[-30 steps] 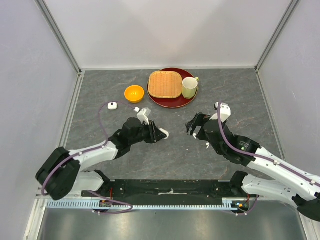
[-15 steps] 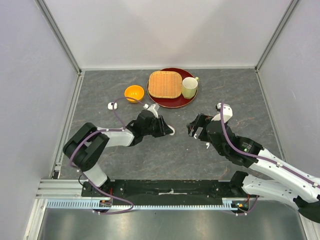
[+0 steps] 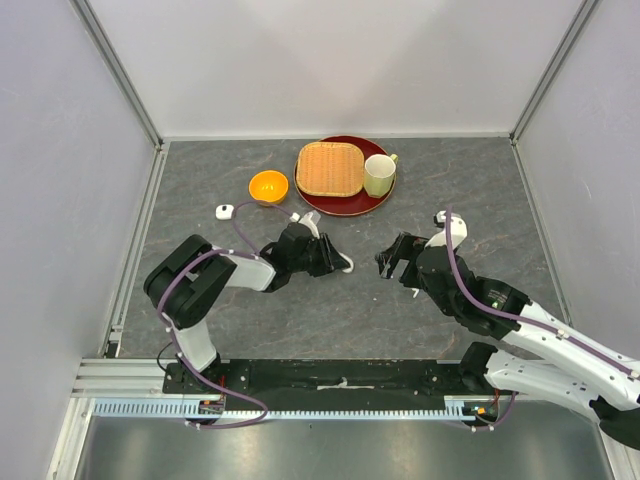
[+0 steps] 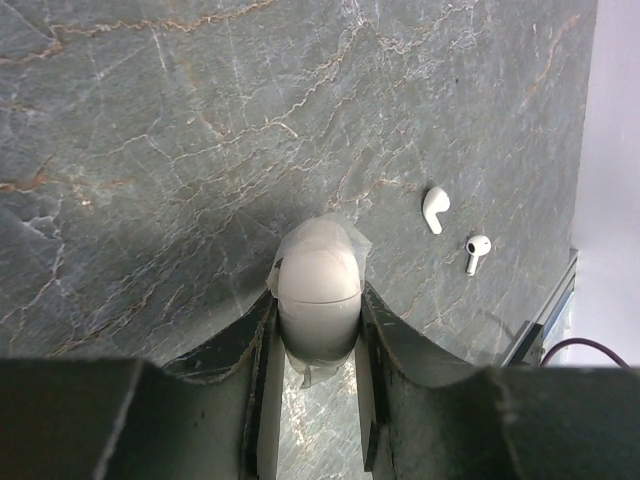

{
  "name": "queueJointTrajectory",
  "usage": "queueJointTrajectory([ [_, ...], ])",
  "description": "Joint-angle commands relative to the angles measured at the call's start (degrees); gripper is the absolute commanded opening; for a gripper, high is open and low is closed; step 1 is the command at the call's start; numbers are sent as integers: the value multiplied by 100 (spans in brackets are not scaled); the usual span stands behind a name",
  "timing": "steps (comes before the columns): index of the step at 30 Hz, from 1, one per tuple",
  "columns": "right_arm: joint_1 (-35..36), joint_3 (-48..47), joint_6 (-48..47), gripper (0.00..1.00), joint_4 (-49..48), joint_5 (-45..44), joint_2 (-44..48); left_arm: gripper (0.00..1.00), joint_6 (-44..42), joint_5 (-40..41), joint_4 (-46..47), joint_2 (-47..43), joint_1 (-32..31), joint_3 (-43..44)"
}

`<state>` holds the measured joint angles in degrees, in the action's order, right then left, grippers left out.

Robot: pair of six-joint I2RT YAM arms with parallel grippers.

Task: Insert the wireless bluetooth earbuds into the charging case
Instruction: Place the charging case at the center of the board.

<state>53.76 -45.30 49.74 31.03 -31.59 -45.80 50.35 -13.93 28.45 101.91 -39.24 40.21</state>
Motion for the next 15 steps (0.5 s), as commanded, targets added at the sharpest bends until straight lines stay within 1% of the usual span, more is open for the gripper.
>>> queueJointTrajectory([
  [1,-14,21,-104,98,0,144,54,36,247,4,232,198,13,93],
  [6,-14,56,-113,98,9,154,19,46,186,48,109,180,13,58],
  [9,-6,56,-104,98,9,162,-16,49,133,153,3,101,22,5],
  [10,-6,56,-104,98,9,171,-25,52,125,180,-6,75,13,-56],
  [11,-14,48,-122,98,17,180,-43,58,107,215,-6,5,13,-83],
  [12,-6,47,-139,98,9,206,-52,60,46,277,-41,-30,13,-100],
  [15,-23,39,-192,98,9,241,-87,62,-103,426,-260,-153,13,-101],
])
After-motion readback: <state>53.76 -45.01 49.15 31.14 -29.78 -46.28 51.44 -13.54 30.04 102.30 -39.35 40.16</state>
